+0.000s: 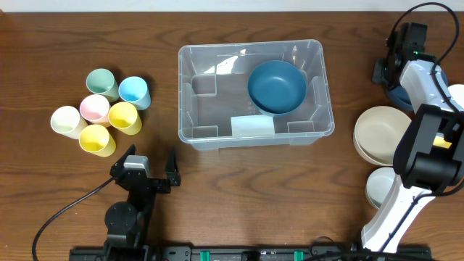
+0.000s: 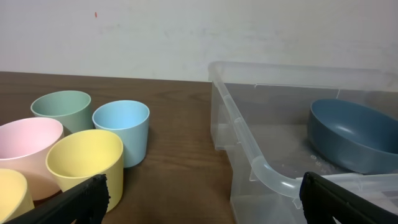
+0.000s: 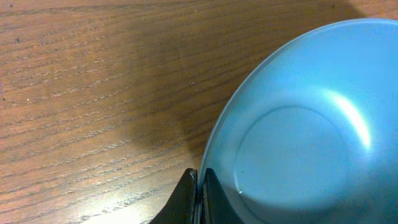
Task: Pack container
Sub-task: 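Carry the second teal bowl and stack it in the bin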
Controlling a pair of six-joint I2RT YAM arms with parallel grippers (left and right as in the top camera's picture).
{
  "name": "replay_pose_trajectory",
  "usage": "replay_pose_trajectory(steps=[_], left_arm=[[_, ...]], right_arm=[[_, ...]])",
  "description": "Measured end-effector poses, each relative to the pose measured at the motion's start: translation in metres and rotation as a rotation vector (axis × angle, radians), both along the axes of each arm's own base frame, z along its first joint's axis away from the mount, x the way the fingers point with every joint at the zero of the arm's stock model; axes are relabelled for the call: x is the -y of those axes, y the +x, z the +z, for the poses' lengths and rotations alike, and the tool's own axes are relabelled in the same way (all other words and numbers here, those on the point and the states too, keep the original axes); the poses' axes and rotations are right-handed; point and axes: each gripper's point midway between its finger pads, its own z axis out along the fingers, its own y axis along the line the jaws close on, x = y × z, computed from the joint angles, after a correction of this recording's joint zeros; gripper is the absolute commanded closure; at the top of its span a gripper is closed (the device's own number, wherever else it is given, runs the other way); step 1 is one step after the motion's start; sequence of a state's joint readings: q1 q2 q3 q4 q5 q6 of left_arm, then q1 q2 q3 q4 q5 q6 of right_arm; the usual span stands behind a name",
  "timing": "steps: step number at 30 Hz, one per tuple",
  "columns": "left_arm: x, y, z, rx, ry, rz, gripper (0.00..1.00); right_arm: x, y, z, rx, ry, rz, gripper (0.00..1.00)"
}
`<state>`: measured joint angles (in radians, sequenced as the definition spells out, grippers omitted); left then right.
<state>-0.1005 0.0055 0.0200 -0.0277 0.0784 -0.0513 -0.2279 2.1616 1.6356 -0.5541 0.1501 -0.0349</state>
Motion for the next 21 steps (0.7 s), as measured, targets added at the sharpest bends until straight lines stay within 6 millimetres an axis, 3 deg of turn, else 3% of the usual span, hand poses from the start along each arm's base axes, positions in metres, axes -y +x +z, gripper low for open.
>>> replay_pose_trajectory(steps=[6,9,12,15,18,21], left_arm=[[0.000,0.000,0.000,0.000,0.000,0.000,0.02],[0.000,0.000,0.000,0.000,0.000,0.000,0.02],[0.000,0.000,0.000,0.000,0.000,0.000,0.02],[0.000,0.000,0.000,0.000,0.000,-0.001,0.02],[0.000,0.000,0.000,0.000,0.000,-0.001,0.02],[0.000,0.000,0.000,0.000,0.000,0.000,0.02]], right_arm=[[-0.009,0.003,0.006,-0.007,0.005,0.017,0.99],[-0.018,0.012,0.027,0.006,0.003,0.039,0.99],[-0.035,0.029,0.068,0.065,-0.008,0.075,0.99],[-0.065,0.038,0.117,0.137,-0.004,0.132,0.99],[-0.116,0.038,0.176,0.233,0.016,0.228,0.99],[-0.169,0.024,0.216,0.294,0.052,0.327,0.99]])
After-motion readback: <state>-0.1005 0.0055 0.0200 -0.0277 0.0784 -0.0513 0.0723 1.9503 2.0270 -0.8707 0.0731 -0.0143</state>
